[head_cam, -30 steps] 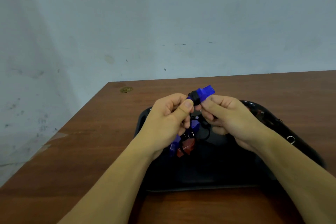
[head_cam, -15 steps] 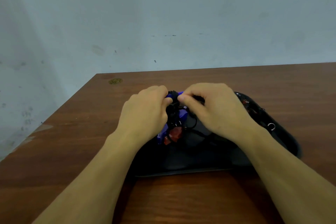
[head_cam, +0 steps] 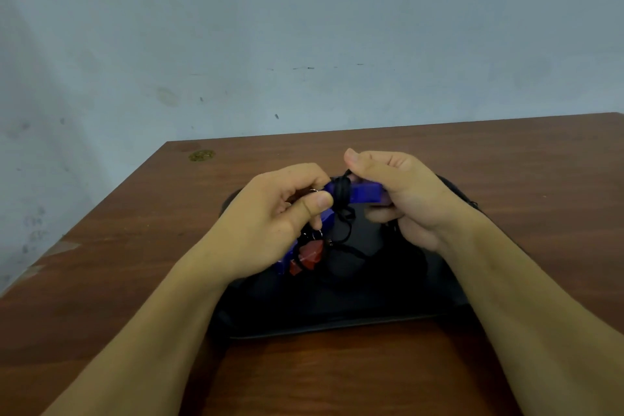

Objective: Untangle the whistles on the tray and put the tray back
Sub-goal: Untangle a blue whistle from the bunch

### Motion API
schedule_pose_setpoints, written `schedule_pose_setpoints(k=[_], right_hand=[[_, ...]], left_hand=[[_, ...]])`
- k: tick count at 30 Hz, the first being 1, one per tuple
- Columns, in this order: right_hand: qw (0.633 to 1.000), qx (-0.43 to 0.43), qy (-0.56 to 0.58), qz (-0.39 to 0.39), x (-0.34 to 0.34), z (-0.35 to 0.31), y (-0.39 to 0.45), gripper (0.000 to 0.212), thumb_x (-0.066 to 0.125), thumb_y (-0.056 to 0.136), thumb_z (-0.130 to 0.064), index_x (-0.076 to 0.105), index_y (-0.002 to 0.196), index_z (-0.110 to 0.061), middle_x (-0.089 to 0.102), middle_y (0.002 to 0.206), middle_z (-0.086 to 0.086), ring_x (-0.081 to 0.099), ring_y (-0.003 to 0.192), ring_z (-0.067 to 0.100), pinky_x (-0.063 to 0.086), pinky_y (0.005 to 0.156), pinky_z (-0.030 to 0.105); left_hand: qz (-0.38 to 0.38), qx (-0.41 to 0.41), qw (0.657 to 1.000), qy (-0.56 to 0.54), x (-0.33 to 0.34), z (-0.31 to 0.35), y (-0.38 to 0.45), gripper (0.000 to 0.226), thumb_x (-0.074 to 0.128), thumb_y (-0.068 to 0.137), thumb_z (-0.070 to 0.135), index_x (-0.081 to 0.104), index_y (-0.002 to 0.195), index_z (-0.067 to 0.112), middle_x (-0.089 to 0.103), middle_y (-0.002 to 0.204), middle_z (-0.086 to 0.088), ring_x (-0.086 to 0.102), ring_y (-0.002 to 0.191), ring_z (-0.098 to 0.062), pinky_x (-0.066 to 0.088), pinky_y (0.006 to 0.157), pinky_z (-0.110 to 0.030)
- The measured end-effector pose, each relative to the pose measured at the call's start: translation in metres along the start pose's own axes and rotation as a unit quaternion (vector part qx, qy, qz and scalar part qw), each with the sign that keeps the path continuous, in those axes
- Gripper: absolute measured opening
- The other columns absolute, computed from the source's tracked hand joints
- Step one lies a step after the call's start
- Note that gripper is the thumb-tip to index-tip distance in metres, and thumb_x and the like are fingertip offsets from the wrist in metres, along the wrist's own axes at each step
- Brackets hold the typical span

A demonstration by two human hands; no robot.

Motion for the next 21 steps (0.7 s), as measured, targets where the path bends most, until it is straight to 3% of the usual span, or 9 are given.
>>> schedule_pose_setpoints(k=[4,7,10,14,16,21], right_hand=[[0.999,0.015,0.046,-0.013,0.003,0.003,0.002,0.031,0.063,0.084,-0.043,0.056,0.064,-0.02,0.03,0.057,-0.005,0.018,0.049,0.008,0.014,0.042,0.018],[0.999,0.005,0.046,0.001,0.008,0.006,0.004,0.038,0.059,0.096,-0.034,0.062,0.059,-0.024,0.015,0.068,0.003,0.012,0.054,0.011,0.015,0.04,0.017],[0.999,-0.01,0.035,0.01,0.009,0.01,0.004,0.051,0.053,0.103,-0.02,0.068,0.055,-0.028,0.023,0.059,-0.005,0.014,0.049,0.007,0.016,0.04,0.017],[0.991,-0.078,-0.096,0.045,0.012,0.013,0.003,0.029,0.058,0.101,-0.017,0.074,0.078,-0.022,0.046,0.05,-0.013,0.036,0.044,0.001,0.031,0.044,0.013],[0.968,-0.132,-0.203,0.058,0.014,0.014,0.001,0.019,0.061,0.1,-0.017,0.076,0.088,-0.015,0.058,0.057,-0.008,0.048,0.054,0.001,0.041,0.057,0.015],[0.915,-0.169,-0.363,0.046,0.018,0.01,-0.005,0.016,0.061,0.098,-0.028,0.075,0.09,-0.024,0.071,0.079,-0.011,0.065,0.077,0.006,0.05,0.074,0.027]], left_hand=[[0.001,0.003,0.992,-0.127,0.004,0.001,0.002,0.018,0.05,0.1,0.015,0.059,0.085,0.013,0.064,0.074,-0.014,0.056,0.06,-0.01,0.045,0.06,-0.022],[0.015,-0.012,0.972,-0.233,0.008,0.002,0.002,0.019,0.049,0.098,0.014,0.058,0.081,0.012,0.056,0.073,-0.028,0.058,0.059,-0.011,0.045,0.056,-0.025],[0.065,-0.058,0.958,-0.274,0.008,-0.005,0.004,0.021,0.052,0.097,0.016,0.06,0.078,0.013,0.054,0.068,-0.017,0.057,0.058,-0.013,0.042,0.05,-0.023],[0.133,-0.109,0.952,-0.253,0.008,-0.016,0.006,0.029,0.054,0.102,0.013,0.063,0.075,0.018,0.056,0.063,-0.006,0.055,0.058,-0.015,0.04,0.047,-0.023],[0.147,-0.119,0.959,-0.213,0.007,-0.019,0.006,0.028,0.057,0.1,0.021,0.065,0.073,0.025,0.059,0.061,-0.002,0.053,0.058,-0.019,0.039,0.047,-0.026],[0.177,-0.141,0.974,-0.006,0.0,-0.026,0.006,0.024,0.053,0.101,0.019,0.058,0.079,0.012,0.062,0.062,-0.013,0.049,0.05,-0.015,0.036,0.055,-0.033]])
Point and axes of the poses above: each hand's wrist, its own y-axis towards the middle knuckle, its own x-axis out of the palm, z = x × y, the point moved 2 cm from there along y, towards the middle knuckle
